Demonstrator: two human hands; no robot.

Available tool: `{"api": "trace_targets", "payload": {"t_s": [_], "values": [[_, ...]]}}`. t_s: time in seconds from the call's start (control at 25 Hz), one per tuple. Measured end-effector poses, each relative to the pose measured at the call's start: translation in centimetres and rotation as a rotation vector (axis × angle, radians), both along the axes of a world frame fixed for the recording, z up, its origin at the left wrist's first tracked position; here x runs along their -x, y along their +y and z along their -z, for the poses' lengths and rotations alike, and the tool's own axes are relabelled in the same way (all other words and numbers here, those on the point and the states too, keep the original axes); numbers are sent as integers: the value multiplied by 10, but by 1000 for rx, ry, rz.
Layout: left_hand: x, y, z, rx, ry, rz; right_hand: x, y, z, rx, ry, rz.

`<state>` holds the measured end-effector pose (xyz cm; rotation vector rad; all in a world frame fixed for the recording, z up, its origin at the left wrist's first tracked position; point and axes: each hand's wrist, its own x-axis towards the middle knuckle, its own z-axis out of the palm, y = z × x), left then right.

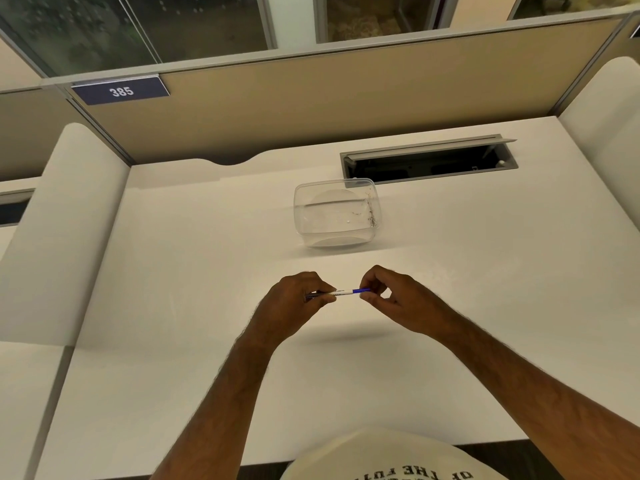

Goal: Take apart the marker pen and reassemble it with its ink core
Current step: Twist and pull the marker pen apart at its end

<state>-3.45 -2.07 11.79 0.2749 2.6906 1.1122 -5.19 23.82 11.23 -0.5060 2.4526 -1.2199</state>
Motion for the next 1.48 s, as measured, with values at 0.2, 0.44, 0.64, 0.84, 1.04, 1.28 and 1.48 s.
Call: {"api": "trace_targets", "payload": {"t_s": [0.2,0.44,0.64,0.84,1.04,1.28,1.48], "values": [[0,0,0,-9,7,0,1,2,0,-4,-29,0],[1,0,1,6,12,9,0,-1,-2,44,-77,19],[1,-1,1,-1,21,17,1,1,1,14,-124,-8],[1,-2,2,3,29,19,2,0,1,-1,-66,-4],[2,-1,1,-11,6,6,0,-1,-1,35,-136,-7],[2,-1,0,5,2,-2,0,-2,2,51,-118,5],[3,-1,-2,3,5,-3,1,-2,6,90,-187,-3]]}}
